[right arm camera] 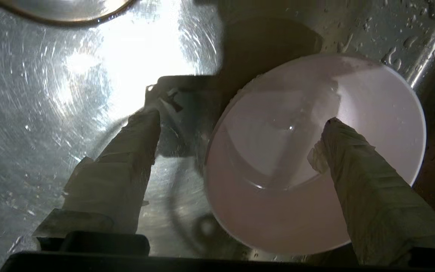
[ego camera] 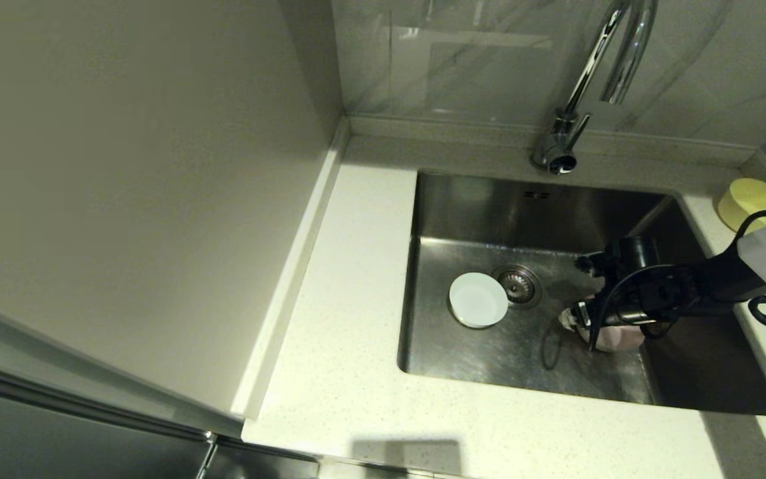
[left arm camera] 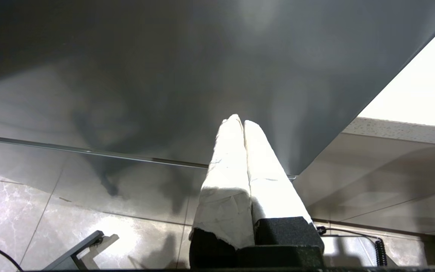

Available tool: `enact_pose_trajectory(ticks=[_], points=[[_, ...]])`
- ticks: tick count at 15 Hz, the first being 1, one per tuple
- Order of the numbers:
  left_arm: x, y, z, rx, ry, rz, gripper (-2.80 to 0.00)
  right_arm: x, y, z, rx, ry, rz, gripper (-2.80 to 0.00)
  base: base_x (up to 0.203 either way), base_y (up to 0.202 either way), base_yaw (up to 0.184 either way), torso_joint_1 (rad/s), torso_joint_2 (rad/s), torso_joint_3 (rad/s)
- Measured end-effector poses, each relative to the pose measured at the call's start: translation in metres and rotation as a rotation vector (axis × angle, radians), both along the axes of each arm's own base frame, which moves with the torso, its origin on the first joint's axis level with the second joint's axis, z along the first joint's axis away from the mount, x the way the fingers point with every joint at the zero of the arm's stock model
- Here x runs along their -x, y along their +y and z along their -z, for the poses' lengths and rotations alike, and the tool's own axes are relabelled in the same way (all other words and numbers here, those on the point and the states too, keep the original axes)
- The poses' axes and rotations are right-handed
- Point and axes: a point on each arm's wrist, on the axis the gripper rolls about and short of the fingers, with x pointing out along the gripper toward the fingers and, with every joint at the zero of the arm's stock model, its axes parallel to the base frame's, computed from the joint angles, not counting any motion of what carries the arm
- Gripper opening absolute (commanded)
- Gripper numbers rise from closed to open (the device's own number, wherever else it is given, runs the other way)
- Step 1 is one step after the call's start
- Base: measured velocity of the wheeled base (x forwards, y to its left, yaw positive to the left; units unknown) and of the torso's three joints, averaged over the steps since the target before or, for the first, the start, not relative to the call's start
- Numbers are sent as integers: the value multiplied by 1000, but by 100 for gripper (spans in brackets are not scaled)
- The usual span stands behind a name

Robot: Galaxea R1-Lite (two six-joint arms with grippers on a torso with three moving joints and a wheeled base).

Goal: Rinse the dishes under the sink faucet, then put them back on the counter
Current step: Put a bowl back to the table from the sink

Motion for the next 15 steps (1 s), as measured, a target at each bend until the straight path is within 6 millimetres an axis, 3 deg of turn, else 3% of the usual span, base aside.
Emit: enact_pose_trajectory(ticks=[1,9,15], points=[[0,0,0,0,0,0,-280,0,0,1,1,2,1,-280,0,0,0,0,0,0],[0,0,0,0,0,0,-280,-4,-2,6,12,-18,16,-280,0,0,0,0,0,0],[0,0,0,0,0,0,-280,5,-5,-4,2,-22,22,-280,0,0,0,0,0,0]])
